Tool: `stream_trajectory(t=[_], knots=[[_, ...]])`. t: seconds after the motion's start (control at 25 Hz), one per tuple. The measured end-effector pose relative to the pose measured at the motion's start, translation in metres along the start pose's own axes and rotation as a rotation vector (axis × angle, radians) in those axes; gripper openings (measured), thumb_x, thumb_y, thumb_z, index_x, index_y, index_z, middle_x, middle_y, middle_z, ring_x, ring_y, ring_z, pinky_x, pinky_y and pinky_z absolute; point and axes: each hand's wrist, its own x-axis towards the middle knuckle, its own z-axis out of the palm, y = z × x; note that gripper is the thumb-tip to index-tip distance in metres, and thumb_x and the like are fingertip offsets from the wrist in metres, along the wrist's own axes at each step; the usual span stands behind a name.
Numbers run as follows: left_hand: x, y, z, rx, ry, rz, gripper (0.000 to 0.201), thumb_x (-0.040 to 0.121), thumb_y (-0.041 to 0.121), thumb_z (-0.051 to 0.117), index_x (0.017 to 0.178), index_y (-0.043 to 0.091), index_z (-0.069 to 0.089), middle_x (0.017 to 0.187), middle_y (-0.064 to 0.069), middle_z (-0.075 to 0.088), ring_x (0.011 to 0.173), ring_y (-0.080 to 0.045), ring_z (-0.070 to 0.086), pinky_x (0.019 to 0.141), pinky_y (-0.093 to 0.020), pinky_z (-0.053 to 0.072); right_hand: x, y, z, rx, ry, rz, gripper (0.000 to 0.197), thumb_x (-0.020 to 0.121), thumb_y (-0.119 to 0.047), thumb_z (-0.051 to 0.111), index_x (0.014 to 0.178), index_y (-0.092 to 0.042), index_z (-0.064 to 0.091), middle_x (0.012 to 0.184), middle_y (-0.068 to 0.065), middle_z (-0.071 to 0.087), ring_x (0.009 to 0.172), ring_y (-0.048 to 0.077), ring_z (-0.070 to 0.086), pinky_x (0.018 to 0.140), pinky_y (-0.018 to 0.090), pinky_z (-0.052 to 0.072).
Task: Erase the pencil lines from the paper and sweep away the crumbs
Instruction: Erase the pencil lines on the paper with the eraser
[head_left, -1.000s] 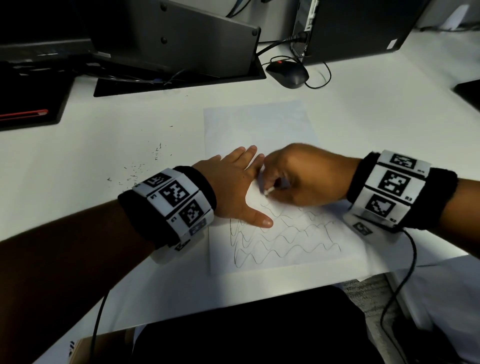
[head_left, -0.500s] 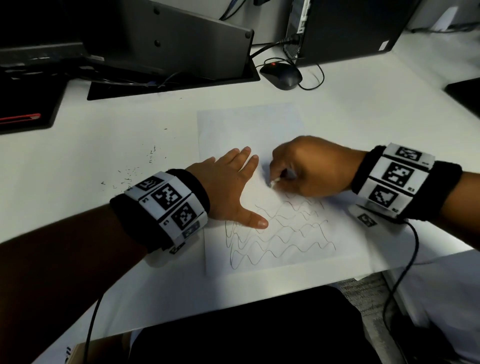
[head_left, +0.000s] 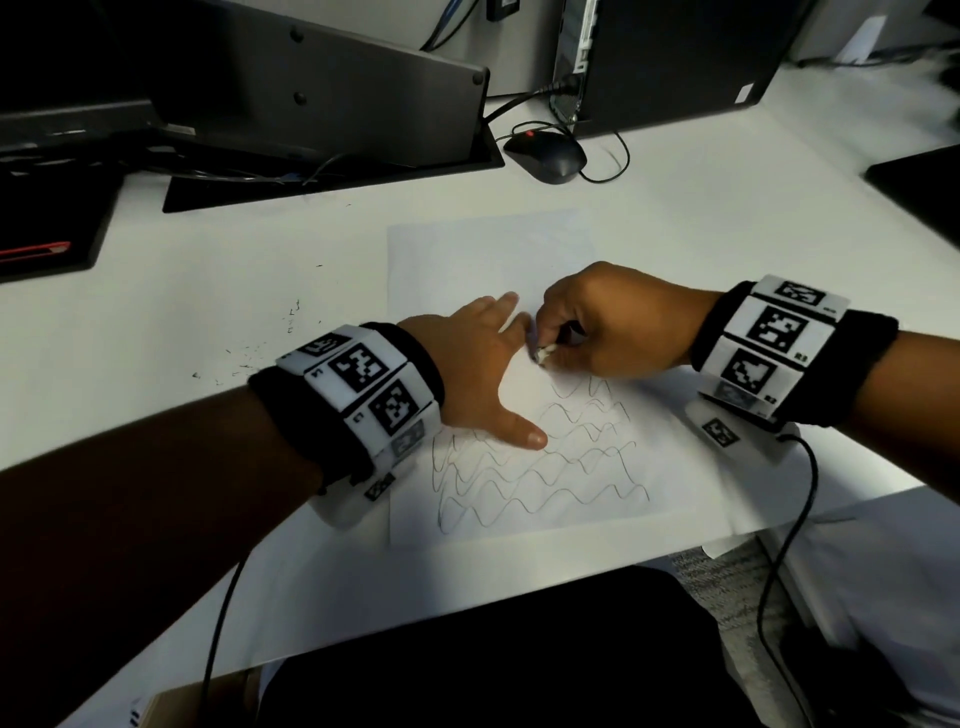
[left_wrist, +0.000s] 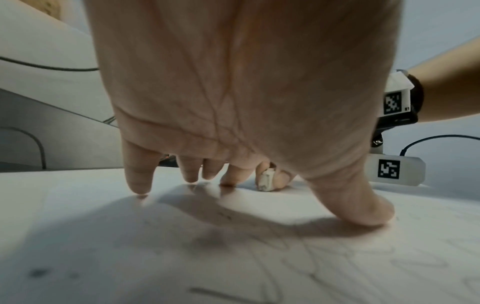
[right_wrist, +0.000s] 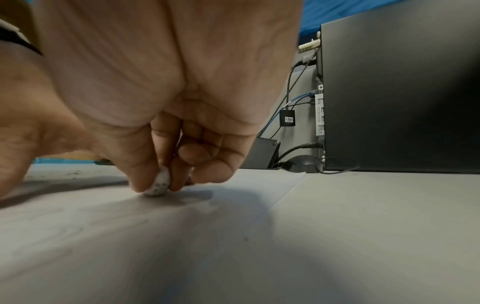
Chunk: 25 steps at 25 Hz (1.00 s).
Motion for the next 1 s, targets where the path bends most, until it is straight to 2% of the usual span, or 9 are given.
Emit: stream_trajectory(t=[0.12,0.28,0.4,0.52,0.56,0.68,0.84,1.0], knots=[[0.006,0.006,0.001,-0.006,-0.031,0.009,0.121,0.071,0.085,0.053,0.158,0.029,-0.01,0.163,0.001,-0.023,0.152,-0.019,-0.014,0.122,-0.05,0.013,-0.003,-0.006,0.002,0.009,0.004,-0.034,0.008,0.082,-0.019,0.07,0.088,-0.021,0.075,0.081,-0.014,0.065,0.067,-0.002,0.054,0.065,0.016,0.04],[0.006,0.003,0.002,-0.005,-0.038,0.014,0.119,0.071,0.085,0.052,0.159,0.03,-0.006,0.163,0.002,-0.025,0.152,-0.019,-0.016,0.122,-0.05,0.013,-0.007,-0.015,0.006,0.001,-0.116,-0.092,0.008,0.083,-0.022,0.067,0.089,-0.023,0.073,0.085,-0.011,0.069,0.068,0.0,0.056,0.067,0.02,0.046],[0.005,0.004,0.003,-0.021,-0.029,0.005,0.116,0.07,0.087,0.051,0.158,0.033,-0.002,0.163,0.004,-0.024,0.152,-0.017,-0.015,0.122,-0.049,0.013,0.0,-0.013,0.003,-0.059,-0.022,-0.048,0.01,0.083,-0.026,0.066,0.089,-0.024,0.073,0.085,-0.01,0.068,0.073,0.008,0.06,0.072,0.031,0.052],[0.003,0.003,0.004,-0.026,-0.027,0.011,0.112,0.07,0.087,0.051,0.159,0.034,0.007,0.163,0.004,-0.023,0.152,-0.017,-0.015,0.121,-0.049,0.012,-0.005,-0.021,0.008,0.001,-0.13,-0.118,0.008,0.083,-0.025,0.066,0.087,-0.023,0.073,0.085,-0.01,0.069,0.072,0.005,0.06,0.07,0.026,0.05],[0.004,0.003,0.005,-0.028,-0.022,0.009,0.116,0.069,0.087,0.05,0.159,0.032,0.002,0.163,0.004,-0.023,0.152,-0.017,-0.015,0.121,-0.049,0.011,-0.007,-0.02,0.006,0.002,-0.132,-0.119,0.008,0.084,-0.025,0.067,0.087,-0.024,0.074,0.086,-0.01,0.07,0.072,0.004,0.06,0.07,0.026,0.05],[0.006,0.002,0.007,-0.017,-0.01,-0.004,0.127,0.066,0.09,0.049,0.157,0.027,-0.013,0.163,0.004,-0.023,0.152,-0.017,-0.015,0.121,-0.049,0.011,-0.008,-0.01,-0.002,-0.03,-0.019,-0.059,0.009,0.084,-0.022,0.067,0.089,-0.024,0.074,0.083,-0.013,0.067,0.069,0.002,0.056,0.071,0.028,0.05],[0.007,0.0,0.009,-0.02,-0.007,0.006,0.129,0.066,0.09,0.049,0.157,0.025,-0.015,0.164,0.004,-0.023,0.152,-0.017,-0.014,0.121,-0.049,0.011,-0.014,-0.017,0.002,0.0,-0.16,-0.135,0.007,0.083,-0.022,0.069,0.088,-0.023,0.074,0.073,-0.02,0.059,0.063,-0.007,0.053,0.062,0.007,0.036],[0.008,0.0,0.009,-0.002,-0.015,0.004,0.13,0.065,0.091,0.046,0.156,0.024,-0.017,0.163,0.004,-0.024,0.152,-0.018,-0.015,0.122,-0.05,0.01,-0.012,-0.008,-0.004,-0.06,-0.019,-0.063,0.008,0.082,-0.021,0.069,0.088,-0.022,0.075,0.067,-0.025,0.047,0.063,-0.005,0.051,0.059,0.006,0.029]])
